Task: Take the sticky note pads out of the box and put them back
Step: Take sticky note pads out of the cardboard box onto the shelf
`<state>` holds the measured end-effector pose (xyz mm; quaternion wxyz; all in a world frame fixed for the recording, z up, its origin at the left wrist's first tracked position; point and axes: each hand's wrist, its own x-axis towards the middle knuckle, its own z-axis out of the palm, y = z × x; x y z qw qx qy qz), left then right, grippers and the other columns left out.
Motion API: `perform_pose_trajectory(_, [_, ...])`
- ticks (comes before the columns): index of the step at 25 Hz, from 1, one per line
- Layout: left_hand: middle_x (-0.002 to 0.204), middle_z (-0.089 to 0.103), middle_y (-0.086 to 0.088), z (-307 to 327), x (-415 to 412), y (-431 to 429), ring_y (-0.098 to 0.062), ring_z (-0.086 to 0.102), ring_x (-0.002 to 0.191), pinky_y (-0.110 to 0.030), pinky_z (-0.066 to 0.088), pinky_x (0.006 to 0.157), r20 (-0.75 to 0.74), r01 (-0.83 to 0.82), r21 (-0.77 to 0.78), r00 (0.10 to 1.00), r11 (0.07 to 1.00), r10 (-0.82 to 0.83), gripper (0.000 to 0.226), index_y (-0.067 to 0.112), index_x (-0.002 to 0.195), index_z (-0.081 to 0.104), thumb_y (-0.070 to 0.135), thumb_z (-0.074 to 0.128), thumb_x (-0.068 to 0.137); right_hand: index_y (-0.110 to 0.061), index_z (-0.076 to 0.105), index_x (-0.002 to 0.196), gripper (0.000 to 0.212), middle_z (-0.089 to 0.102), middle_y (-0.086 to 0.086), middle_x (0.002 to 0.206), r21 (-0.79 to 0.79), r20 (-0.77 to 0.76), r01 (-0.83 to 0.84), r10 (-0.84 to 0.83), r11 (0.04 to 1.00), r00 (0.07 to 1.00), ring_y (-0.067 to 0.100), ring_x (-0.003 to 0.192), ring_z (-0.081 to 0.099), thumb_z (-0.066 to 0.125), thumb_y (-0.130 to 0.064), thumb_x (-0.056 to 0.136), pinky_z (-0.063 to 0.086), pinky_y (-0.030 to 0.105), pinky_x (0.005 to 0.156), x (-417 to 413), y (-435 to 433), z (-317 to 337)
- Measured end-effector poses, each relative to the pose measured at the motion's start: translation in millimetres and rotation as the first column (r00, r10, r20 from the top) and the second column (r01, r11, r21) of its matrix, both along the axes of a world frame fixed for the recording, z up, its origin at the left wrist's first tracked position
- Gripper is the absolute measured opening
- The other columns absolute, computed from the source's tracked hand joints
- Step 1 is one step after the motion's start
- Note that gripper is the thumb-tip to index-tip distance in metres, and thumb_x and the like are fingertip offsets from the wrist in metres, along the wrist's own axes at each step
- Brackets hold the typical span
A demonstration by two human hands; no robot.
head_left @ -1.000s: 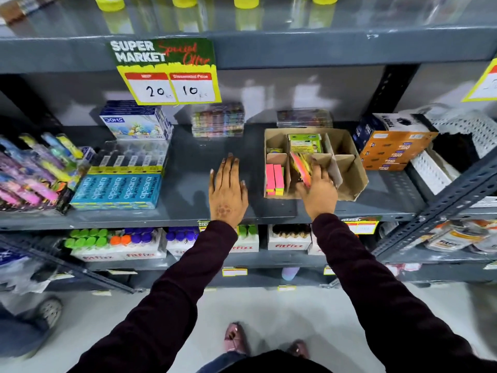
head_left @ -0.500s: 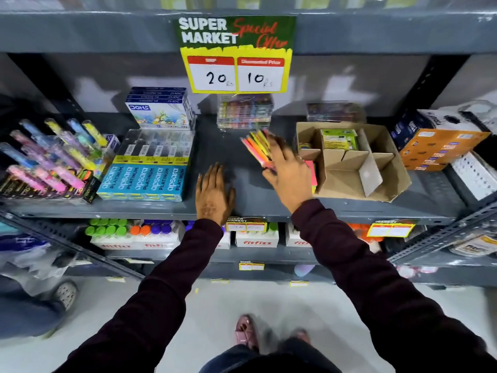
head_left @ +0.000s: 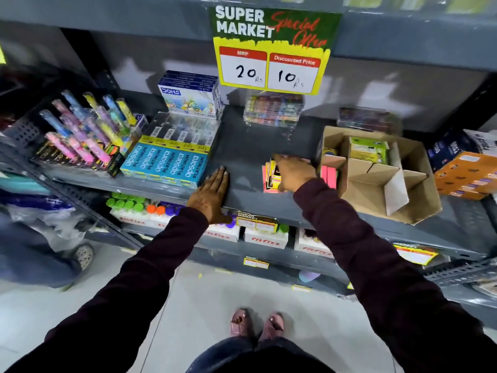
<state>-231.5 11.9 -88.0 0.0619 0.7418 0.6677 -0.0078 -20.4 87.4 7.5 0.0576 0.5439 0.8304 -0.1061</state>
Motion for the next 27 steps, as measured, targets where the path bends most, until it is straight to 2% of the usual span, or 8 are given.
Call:
perform_pose_trajectory(2, [0.157, -0.004, -0.016, 0.0, 0.8, 2.7, -0.026, 0.001, 0.146, -0.034, 0.008, 0.119, 0.009, -0.055, -0.002, 0.998, 0.999, 0.055, 0.123, 0.003, 0.144, -0.004, 0.048, 0.077, 0.065, -0.006, 0.041, 0.137, 0.070, 0.050, 0.019, 0.140, -0.125, -0.034, 0.017, -0.022, 0.992, 0.999, 0.035, 0.128, 0.049, 0.075, -0.010, 0.076, 0.045, 0.041, 0.104, 13.9, 21.3, 11.9])
perform_pose_trajectory(8, [0.156, 0.012, -0.019, -7.4, 2.4, -1.2, -0.030, 0.016, 0.143, -0.038, 0.017, 0.118, 0.063, -0.061, 0.109, 0.997, 0.992, 0.055, 0.121, 0.000, 0.144, 0.010, 0.045, 0.082, 0.057, 0.000, 0.050, 0.130, 0.071, 0.050, 0.022, 0.135, -0.077, 0.092, -0.041, 0.048, 0.996, 0.995, 0.037, 0.126, 0.046, 0.081, -0.024, 0.071, 0.042, 0.038, 0.102, 22.8, 37.7, 14.2])
perform_pose_trajectory(11, [0.156, 0.013, -0.017, -11.2, -0.2, 0.8, -0.029, 0.016, 0.144, -0.038, 0.017, 0.118, 0.071, -0.058, 0.108, 0.996, 0.992, 0.050, 0.120, 0.002, 0.144, 0.011, 0.051, 0.079, 0.059, 0.002, 0.061, 0.115, 0.056, 0.060, 0.025, 0.121, -0.057, 0.083, -0.041, 0.046, 0.998, 0.996, 0.036, 0.113, 0.055, 0.082, -0.025, 0.070, 0.044, 0.034, 0.084, 16.3, 42.2, 26.1])
perform_pose_trajectory(14, [0.157, 0.010, -0.017, -13.1, -0.5, 2.2, -0.027, 0.011, 0.145, -0.037, 0.013, 0.118, 0.076, -0.051, 0.086, 0.996, 0.995, 0.045, 0.117, 0.002, 0.145, 0.008, 0.051, 0.075, 0.062, 0.002, 0.068, 0.096, 0.030, 0.068, 0.026, 0.103, -0.117, -0.033, -0.087, 0.083, 0.989, 0.996, 0.032, 0.091, 0.062, 0.076, -0.019, 0.076, 0.036, 0.029, 0.068, -6.8, 46.3, 44.6])
perform_pose_trajectory(16, [0.156, 0.012, -0.019, -14.1, -1.4, 3.0, -0.029, 0.011, 0.145, -0.038, 0.014, 0.119, 0.084, -0.046, 0.088, 0.996, 0.995, 0.038, 0.115, 0.001, 0.144, 0.010, 0.048, 0.075, 0.062, -0.003, 0.069, 0.097, 0.020, 0.069, 0.023, 0.104, -0.003, -0.113, -0.099, 0.098, 0.995, 0.989, 0.034, 0.093, 0.064, 0.068, -0.015, 0.081, 0.045, 0.034, 0.073, -33.1, 47.5, 43.8])
perform_pose_trajectory(19, [0.156, 0.010, -0.019, -15.4, -1.9, 2.9, -0.029, 0.012, 0.144, -0.038, 0.013, 0.119, 0.071, -0.041, 0.093, 0.997, 0.995, 0.034, 0.113, 0.001, 0.144, 0.008, 0.050, 0.071, 0.064, -0.010, 0.062, 0.119, 0.033, 0.063, 0.020, 0.123, 0.178, -0.123, -0.010, 0.032, 0.984, 0.992, 0.038, 0.115, 0.058, 0.050, -0.005, 0.090, 0.049, 0.041, 0.091, -74.0, 40.6, 16.5])
perform_pose_trajectory(23, [0.155, 0.015, -0.021, -14.0, -0.8, 3.0, -0.031, 0.017, 0.143, -0.038, 0.014, 0.118, 0.061, -0.044, 0.106, 0.997, 0.993, 0.038, 0.112, -0.001, 0.143, 0.012, 0.051, 0.071, 0.064, -0.005, 0.049, 0.132, 0.040, 0.051, 0.018, 0.138, 0.138, 0.021, -0.100, 0.098, 0.985, 0.995, 0.037, 0.124, 0.052, 0.041, 0.001, 0.094, 0.048, 0.045, 0.096, -103.1, 29.7, -31.6])
perform_pose_trajectory(27, [0.156, 0.011, -0.020, -16.0, -0.1, 3.3, -0.030, 0.015, 0.144, -0.036, 0.013, 0.119, 0.017, -0.043, 0.125, 0.999, 0.991, 0.041, 0.099, -0.001, 0.144, 0.007, 0.042, 0.065, 0.076, -0.001, 0.044, 0.136, 0.039, 0.033, 0.016, 0.153, 0.041, 0.032, -0.157, 0.156, 0.987, 0.987, 0.034, 0.138, 0.037, 0.043, -0.011, 0.098, 0.036, 0.042, 0.111, -117.4, 47.1, -33.9])
